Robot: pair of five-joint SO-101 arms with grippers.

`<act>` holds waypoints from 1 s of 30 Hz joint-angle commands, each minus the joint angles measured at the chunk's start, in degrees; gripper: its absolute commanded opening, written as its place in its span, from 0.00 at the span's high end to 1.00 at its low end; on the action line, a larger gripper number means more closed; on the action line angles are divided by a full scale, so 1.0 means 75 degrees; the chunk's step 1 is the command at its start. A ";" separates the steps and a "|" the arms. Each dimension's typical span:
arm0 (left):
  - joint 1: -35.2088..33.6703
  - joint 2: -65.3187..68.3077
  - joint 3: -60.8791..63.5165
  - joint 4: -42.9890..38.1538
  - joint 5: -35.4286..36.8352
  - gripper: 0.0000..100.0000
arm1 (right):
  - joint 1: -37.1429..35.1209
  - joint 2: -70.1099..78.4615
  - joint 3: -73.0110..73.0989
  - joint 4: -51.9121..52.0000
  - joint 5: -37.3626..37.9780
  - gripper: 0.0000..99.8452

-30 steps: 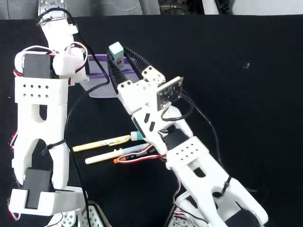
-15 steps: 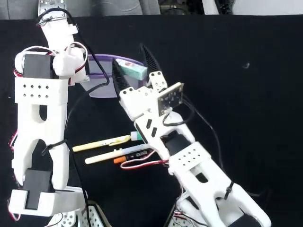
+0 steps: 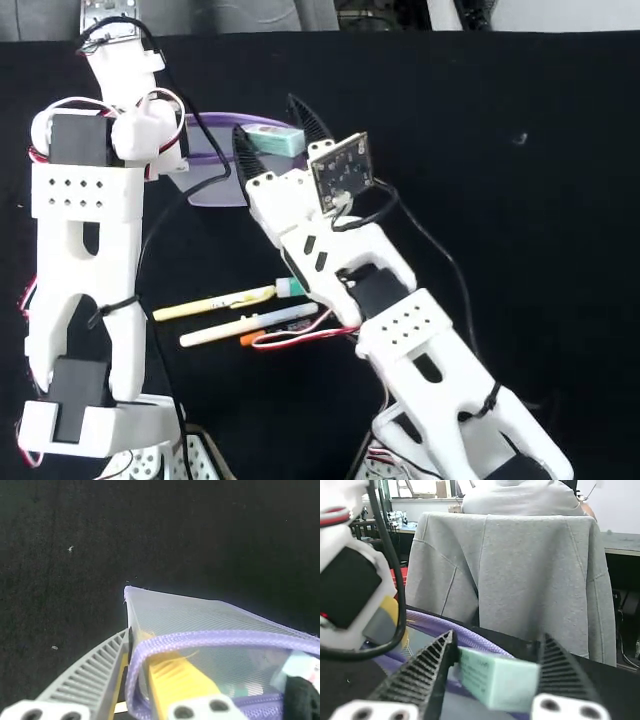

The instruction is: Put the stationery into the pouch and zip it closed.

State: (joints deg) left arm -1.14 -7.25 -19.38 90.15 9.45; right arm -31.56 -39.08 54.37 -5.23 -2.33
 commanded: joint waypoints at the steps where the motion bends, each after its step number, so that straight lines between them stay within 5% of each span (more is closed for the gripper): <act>1: 0.0006 0.0117 0.0287 -0.0105 0.0094 0.97 | -0.0082 -0.0322 -0.0486 0.0059 -0.0035 0.91; 5: 0.0006 0.0117 0.0287 -0.0105 0.0059 0.97 | -0.0082 -0.0322 -0.0862 0.0399 0.0023 0.96; 14: 0.0006 0.0070 0.0287 -0.0094 0.0047 0.97 | -0.0316 -0.0252 -0.3112 0.3599 0.0023 0.96; 30: -0.0182 0.0105 0.0287 -0.0059 0.0070 0.97 | -0.0281 0.2151 -0.5058 0.4970 0.0023 0.96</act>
State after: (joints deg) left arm -2.20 -7.34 -18.59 89.80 9.36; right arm -33.23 -25.01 22.29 29.05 -2.24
